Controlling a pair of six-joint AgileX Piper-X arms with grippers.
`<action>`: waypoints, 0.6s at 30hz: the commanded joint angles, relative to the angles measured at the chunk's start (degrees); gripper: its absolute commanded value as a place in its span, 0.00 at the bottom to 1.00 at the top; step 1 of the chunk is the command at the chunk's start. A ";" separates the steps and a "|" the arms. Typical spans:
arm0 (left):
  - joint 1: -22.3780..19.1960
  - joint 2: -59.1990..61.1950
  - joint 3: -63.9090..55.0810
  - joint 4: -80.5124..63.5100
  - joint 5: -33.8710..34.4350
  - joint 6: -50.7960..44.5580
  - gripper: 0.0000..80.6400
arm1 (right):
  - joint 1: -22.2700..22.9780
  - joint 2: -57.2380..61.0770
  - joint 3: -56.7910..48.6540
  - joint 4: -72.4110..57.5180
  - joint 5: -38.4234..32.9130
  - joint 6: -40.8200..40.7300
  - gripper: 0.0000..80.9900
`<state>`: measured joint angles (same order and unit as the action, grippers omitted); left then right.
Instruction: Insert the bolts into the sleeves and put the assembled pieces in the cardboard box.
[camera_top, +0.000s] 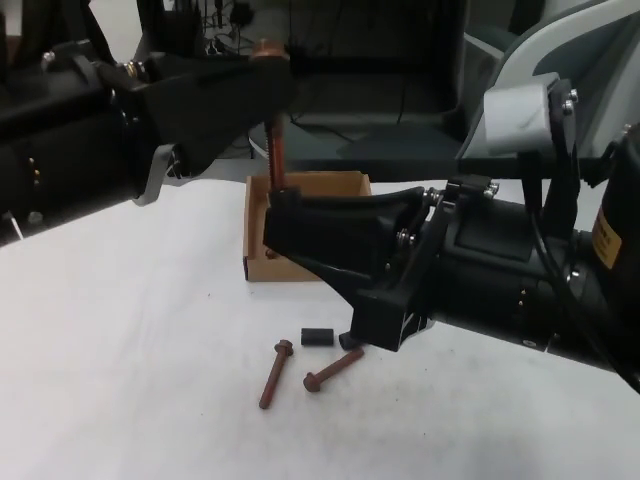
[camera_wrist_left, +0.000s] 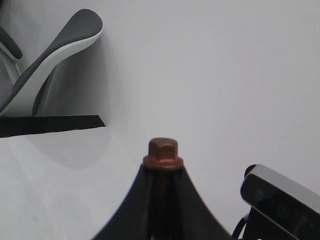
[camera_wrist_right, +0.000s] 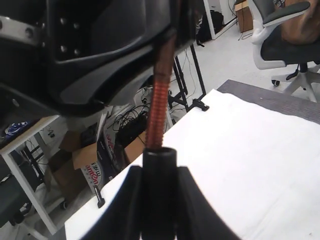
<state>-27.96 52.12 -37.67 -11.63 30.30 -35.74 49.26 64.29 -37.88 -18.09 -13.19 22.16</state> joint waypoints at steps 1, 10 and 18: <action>-0.15 -0.46 -0.11 -1.11 0.64 -0.25 0.02 | -0.22 -0.37 -0.96 -3.00 -0.05 0.44 0.01; -0.15 -0.46 -0.11 -1.11 0.64 -0.25 0.02 | -0.03 -0.37 -1.04 -4.13 -1.59 1.08 0.01; -0.15 -0.46 -0.11 -0.07 0.51 -0.27 0.02 | -0.23 -0.37 -1.51 -3.99 0.46 1.08 0.01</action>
<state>-27.96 52.12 -37.67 -12.02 30.96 -35.88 49.26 64.29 -38.05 -20.33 -13.52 23.17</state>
